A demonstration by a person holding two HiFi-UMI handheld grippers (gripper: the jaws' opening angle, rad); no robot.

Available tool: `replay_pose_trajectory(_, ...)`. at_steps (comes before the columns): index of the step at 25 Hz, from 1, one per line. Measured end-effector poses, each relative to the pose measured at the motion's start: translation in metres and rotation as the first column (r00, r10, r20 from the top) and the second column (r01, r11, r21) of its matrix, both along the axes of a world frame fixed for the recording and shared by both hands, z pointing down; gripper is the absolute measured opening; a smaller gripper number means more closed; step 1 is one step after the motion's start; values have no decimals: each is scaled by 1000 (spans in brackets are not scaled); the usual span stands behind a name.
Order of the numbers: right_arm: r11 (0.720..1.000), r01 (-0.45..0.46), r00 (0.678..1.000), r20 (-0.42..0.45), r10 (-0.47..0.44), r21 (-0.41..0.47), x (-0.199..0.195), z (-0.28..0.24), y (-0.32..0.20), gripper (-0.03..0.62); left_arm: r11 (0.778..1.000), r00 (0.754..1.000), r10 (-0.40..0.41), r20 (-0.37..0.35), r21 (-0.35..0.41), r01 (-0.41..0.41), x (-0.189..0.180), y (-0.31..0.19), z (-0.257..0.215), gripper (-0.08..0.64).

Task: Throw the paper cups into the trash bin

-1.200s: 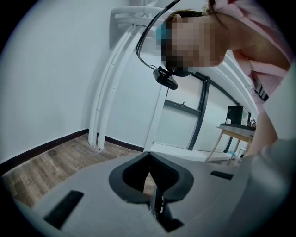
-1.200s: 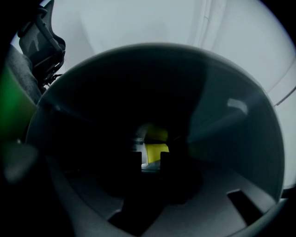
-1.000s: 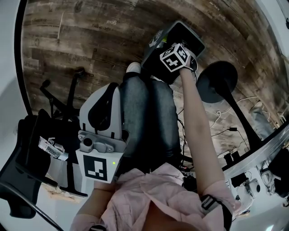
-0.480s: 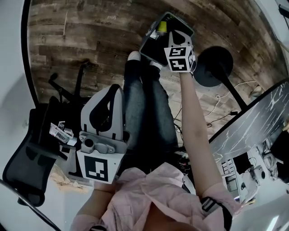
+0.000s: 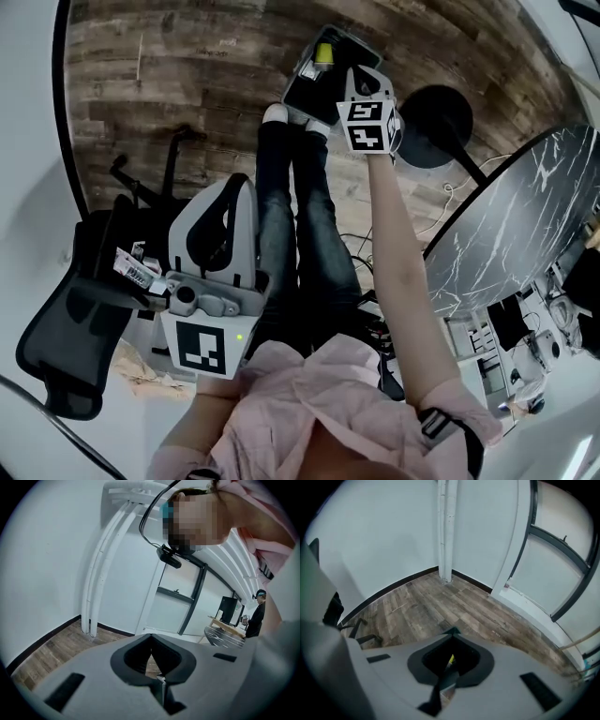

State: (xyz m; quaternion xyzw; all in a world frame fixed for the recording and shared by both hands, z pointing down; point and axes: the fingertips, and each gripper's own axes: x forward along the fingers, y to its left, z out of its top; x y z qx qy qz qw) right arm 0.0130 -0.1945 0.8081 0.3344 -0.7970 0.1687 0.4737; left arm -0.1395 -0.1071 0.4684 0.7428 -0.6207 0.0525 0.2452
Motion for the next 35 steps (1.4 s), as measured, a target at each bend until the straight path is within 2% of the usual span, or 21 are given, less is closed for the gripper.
replay_pose_trajectory(9,997,-75,997,28,75,4,3,-27,15,28,999,1000,26,-10,47,-25,2,9,-23,15)
replay_pose_trajectory(17,991,-116,991,74,112,61,5,-70,16,28,998,998,58,29,17,-58,0,29,-26,15)
replay_pose_trajectory(24,979,-141,982,149,119,145,4,-131,6,28,995,995,99,13,31,-99,7,38,-43,15)
replay_pose_trajectory(27,970,-165,972,195,130,177,4,-161,5,28,993,993,113,-28,38,-112,12,42,-53,15)
replay_pose_trajectory(35,951,-186,942,319,101,248,5,-227,10,29,975,977,210,-42,76,-207,33,47,-88,15)
